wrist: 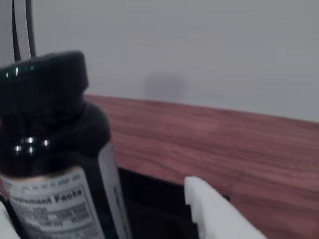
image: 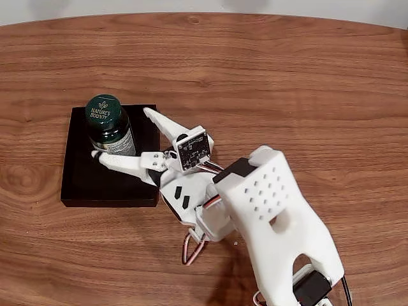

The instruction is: Pick up the pill bottle and place it in the black box.

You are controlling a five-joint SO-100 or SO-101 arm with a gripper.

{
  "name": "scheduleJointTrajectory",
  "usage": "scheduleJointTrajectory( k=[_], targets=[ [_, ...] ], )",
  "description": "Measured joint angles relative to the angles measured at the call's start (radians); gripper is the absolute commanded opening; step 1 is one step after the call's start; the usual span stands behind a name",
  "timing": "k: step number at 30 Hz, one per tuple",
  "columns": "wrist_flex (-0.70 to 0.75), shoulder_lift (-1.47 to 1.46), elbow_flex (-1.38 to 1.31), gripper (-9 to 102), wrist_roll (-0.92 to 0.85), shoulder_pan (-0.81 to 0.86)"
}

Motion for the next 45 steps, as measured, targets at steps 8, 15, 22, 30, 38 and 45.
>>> scheduleJointTrajectory(
  k=[8, 15, 22, 30, 38, 45],
  targets=[
    [0.054, 0.098, 0.161, 44, 0.0, 0.0],
    [0.129, 0.241, 0.321, 42, 0.0, -0.009],
    [0.296, 0.548, 0.535, 40, -0.003, 0.014],
    [0.623, 0.969, 0.723, 37, 0.008, 0.095],
    [1.049, 1.328, 0.75, 37, 0.043, 0.285],
    [1.496, 1.657, 0.795, 34, 0.083, 0.407]
  ],
)
